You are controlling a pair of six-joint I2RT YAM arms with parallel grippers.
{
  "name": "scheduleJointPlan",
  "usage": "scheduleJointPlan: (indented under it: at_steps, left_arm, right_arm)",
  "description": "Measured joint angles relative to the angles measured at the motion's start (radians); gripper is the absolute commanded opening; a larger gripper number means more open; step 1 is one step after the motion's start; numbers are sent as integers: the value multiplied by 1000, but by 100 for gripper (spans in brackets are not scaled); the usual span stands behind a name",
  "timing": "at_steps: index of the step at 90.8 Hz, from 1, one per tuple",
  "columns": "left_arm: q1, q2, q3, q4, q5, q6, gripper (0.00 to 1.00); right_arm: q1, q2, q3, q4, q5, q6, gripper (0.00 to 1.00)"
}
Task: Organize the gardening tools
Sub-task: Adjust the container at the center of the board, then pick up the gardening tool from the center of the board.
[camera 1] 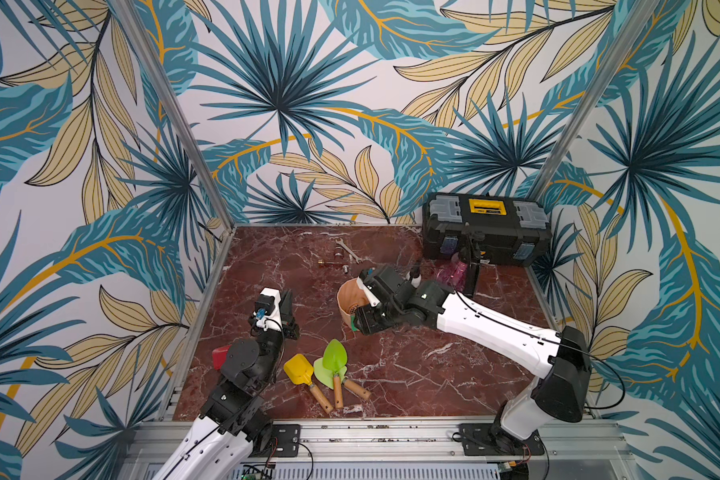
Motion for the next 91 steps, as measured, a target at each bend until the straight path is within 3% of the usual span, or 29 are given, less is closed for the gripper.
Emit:
scheduleJointPlan:
  at_steps: [36,56,91]
  left_arm:
    - [0,-32,0,-97,-56,-61,17]
    - [0,-70,0,-107,-67,-80,17]
    - [0,-101,-1,-126,-68,-87,18]
  right_arm:
    - [225,277,3,31,27,222,53]
    - [246,399,43,51,42,257,46]
    - [245,462,101,63,71,256,30]
